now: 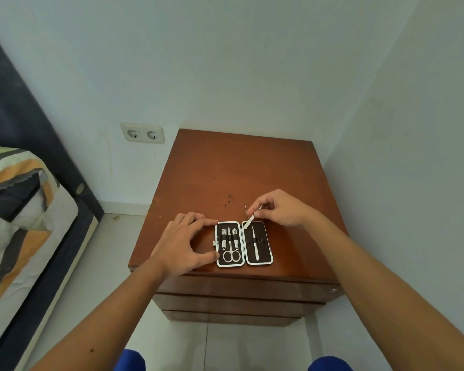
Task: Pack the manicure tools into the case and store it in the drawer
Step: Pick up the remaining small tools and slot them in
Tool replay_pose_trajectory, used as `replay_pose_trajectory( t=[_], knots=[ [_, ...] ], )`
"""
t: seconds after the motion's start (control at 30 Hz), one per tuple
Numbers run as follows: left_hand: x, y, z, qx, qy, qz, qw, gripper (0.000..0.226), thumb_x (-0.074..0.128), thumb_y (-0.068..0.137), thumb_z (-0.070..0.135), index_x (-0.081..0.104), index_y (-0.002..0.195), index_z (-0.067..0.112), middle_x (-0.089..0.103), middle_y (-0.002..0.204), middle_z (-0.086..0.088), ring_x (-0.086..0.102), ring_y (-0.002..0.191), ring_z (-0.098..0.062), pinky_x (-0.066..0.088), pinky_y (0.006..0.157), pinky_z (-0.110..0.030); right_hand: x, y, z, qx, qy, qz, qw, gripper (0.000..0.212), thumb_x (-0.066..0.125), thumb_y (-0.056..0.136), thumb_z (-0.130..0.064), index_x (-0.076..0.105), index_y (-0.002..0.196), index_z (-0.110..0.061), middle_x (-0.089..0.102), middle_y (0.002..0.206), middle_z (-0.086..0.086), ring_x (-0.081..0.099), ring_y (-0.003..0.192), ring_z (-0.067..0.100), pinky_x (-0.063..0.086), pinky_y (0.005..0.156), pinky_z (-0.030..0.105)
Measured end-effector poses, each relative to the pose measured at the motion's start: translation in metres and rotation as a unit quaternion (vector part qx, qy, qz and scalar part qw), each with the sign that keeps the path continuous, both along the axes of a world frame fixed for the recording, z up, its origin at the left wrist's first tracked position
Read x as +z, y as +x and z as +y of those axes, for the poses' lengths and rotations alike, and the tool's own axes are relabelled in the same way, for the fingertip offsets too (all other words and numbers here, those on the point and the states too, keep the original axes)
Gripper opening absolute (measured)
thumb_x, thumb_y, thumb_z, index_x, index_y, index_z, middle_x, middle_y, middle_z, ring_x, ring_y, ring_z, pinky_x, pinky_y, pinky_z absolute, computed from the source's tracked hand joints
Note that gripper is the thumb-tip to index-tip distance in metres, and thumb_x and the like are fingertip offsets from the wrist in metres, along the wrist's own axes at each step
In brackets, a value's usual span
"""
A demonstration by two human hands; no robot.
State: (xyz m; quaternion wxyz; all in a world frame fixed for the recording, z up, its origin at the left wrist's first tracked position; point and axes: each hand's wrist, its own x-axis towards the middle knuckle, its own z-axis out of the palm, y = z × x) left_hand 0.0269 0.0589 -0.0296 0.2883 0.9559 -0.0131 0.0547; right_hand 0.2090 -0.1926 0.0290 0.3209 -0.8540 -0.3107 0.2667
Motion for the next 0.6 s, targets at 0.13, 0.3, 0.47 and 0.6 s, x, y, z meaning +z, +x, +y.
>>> replay_pose_trajectory(
  t=[0.13, 0.3, 0.47, 0.6],
  knots=[
    [0.000, 0.000, 0.000, 0.000, 0.002, -0.003, 1.000, 0.077, 0.067, 0.072, 0.073, 0.051, 0.142, 0.045, 0.046, 0.131, 0.023, 0.036, 0.123, -0.002, 0.031, 0.101, -0.028, 0.003, 0.002, 0.004, 0.007, -0.023, -0.011, 1.000, 0.009, 0.079, 0.093, -0.019, 0.080, 0.100, -0.024, 0.080, 0.098, -0.004, 0.068, 0.083, 0.011, 0.058, 0.089, 0.037],
    [0.000, -0.001, 0.000, 0.001, 0.000, -0.004, 1.000, 0.077, 0.067, 0.072, 0.073, 0.051, 0.142, 0.045, 0.046, 0.132, 0.024, 0.036, 0.123, -0.002, 0.030, 0.102, -0.029, 0.012, 0.000, 0.009, 0.052, -0.073, -0.043, 0.995, 0.008, 0.076, 0.095, -0.020, 0.080, 0.099, -0.026, 0.078, 0.101, -0.006, 0.068, 0.087, 0.008, 0.053, 0.078, 0.024],
    [0.000, -0.001, 0.000, 0.002, 0.006, -0.001, 1.000, 0.079, 0.065, 0.071, 0.076, 0.050, 0.142, 0.045, 0.045, 0.131, 0.023, 0.035, 0.123, -0.002, 0.030, 0.102, -0.029, 0.011, -0.008, 0.017, 0.060, -0.071, -0.054, 0.994, 0.020, 0.081, 0.092, -0.021, 0.075, 0.110, -0.026, 0.075, 0.101, -0.006, 0.069, 0.092, 0.008, 0.056, 0.086, 0.025],
    [-0.001, 0.000, 0.000, 0.003, 0.006, -0.002, 1.000, 0.078, 0.066, 0.071, 0.076, 0.050, 0.141, 0.046, 0.045, 0.132, 0.024, 0.035, 0.123, -0.001, 0.029, 0.101, -0.028, 0.006, -0.012, 0.015, -0.008, 0.002, -0.009, 1.000, 0.041, 0.090, 0.081, -0.016, 0.067, 0.114, -0.022, 0.074, 0.089, -0.006, 0.067, 0.078, 0.003, 0.056, 0.082, 0.023]
  ],
)
